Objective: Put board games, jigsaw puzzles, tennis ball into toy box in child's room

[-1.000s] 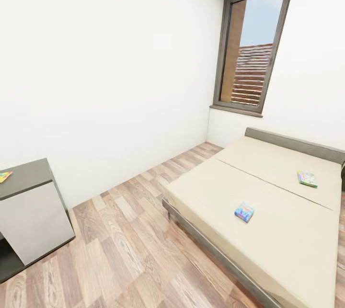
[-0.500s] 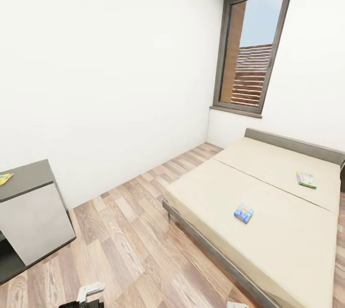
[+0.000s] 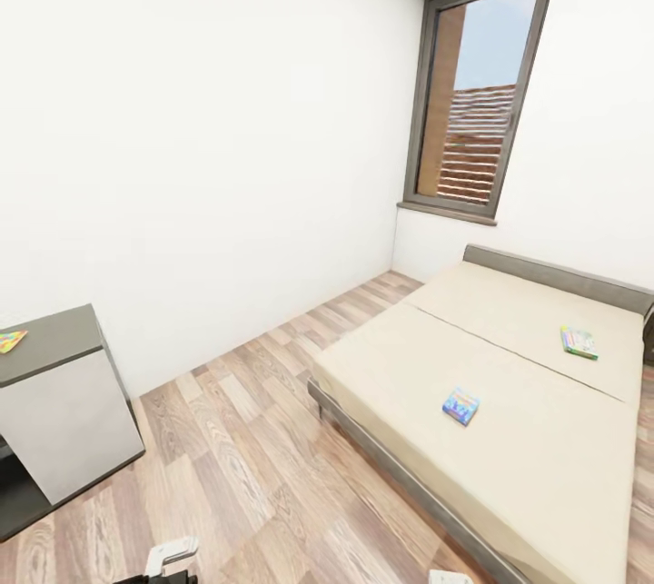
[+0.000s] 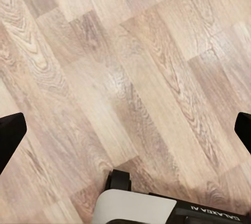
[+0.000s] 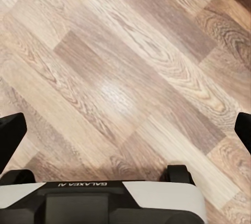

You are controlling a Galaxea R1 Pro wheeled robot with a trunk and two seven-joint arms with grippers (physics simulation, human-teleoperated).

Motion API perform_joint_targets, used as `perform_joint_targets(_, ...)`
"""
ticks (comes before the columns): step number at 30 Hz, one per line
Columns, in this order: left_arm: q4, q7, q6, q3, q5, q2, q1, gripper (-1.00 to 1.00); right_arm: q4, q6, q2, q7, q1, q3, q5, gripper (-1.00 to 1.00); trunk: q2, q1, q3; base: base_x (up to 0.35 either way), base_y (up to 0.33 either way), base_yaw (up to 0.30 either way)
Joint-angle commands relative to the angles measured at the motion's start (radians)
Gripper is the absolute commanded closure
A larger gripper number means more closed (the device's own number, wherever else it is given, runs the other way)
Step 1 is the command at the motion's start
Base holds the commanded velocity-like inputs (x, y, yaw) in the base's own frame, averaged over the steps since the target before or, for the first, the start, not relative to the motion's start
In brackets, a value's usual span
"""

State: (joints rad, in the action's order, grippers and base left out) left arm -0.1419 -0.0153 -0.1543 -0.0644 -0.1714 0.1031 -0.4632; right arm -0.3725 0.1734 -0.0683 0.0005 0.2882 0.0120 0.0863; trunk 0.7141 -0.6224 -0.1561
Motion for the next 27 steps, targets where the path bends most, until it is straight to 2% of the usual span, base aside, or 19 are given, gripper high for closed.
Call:
perform_joint_targets(1, -0.002, -0.002, -0.007, -0.006, -0.005, 0.0, 0.0, -1.0, -0.003, 0.005, 0.0, 0.001, 0.0, 0.003, 0.011, -1.0, -0.006, 0.004, 0.002, 0.0, 0.0, 0.0)
perform_joint_targets(6, -0.002, -0.002, -0.007, -0.006, -0.005, 0.0, 0.001, -1.0, -0.003, 0.005, -0.001, 0.002, 0.0, 0.005, 0.013, -1.0, -0.041, 0.023, 0.017, 0.0, 0.0, -0.031)
perform_joint_targets(19, -0.002, -0.002, -0.005, -0.006, -0.005, -0.002, 0.001, -1.0, -0.003, 0.007, -0.001, 0.003, 0.0, 0.001, 0.013, -1.0, -0.132, 0.073, 0.051, 0.0, 0.0, -0.213)
perform_joint_targets(27, -0.002, -0.002, -0.004, -0.006, -0.005, -0.001, 0.001, -1.0, -0.003, 0.006, -0.001, 0.003, 0.0, 0.0, 0.013, -1.0, -0.188, 0.103, 0.071, 0.0, 0.0, -0.077)
